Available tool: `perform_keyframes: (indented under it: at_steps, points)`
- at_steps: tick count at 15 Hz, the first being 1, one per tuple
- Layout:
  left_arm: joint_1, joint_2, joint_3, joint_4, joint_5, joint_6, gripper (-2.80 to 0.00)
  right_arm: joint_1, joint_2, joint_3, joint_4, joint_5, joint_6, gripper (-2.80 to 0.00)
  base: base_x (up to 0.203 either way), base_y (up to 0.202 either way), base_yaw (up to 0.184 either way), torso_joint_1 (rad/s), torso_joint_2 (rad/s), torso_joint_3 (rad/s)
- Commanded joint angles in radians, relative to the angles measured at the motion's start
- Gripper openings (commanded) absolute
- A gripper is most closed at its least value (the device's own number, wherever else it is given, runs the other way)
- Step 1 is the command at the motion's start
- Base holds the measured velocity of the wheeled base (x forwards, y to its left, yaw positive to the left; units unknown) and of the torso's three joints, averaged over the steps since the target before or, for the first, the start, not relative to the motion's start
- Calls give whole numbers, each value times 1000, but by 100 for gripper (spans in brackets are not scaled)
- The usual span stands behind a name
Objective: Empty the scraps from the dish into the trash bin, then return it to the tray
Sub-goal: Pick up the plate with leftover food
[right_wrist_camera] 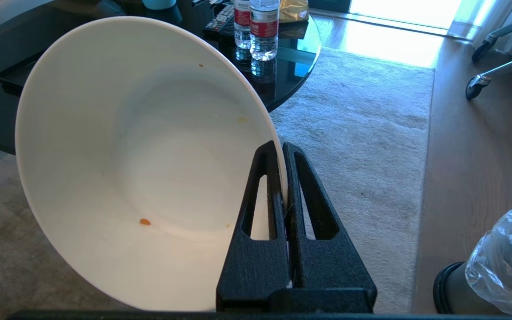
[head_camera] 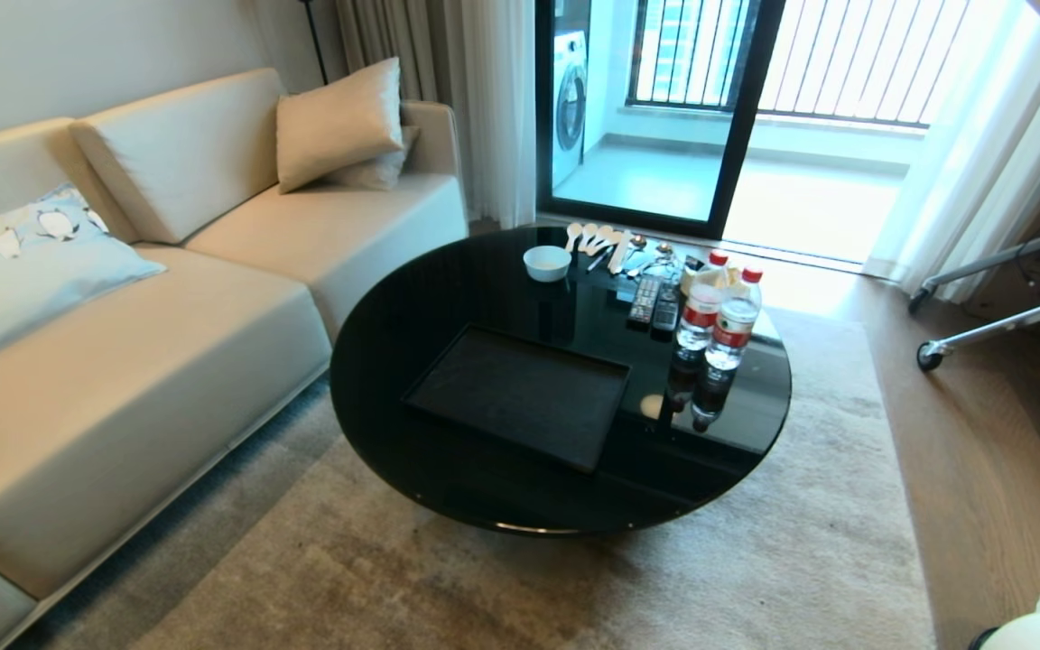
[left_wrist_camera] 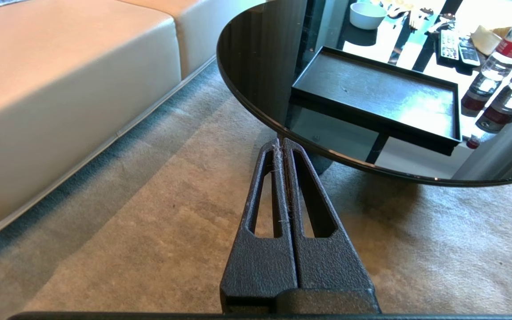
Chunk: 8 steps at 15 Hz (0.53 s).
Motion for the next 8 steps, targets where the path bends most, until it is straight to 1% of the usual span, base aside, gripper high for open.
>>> perform_keyframes:
  at_steps: [1, 8]
  points:
    - [0, 0, 0, -1, 1, -1, -280, 1, 1, 0, 0, 0, -1, -280, 0, 0, 0, 0, 0, 0]
    - [0, 0, 0, -1, 1, -1, -280, 0, 1, 0, 0, 1, -1, -280, 0, 0, 0, 0, 0, 0]
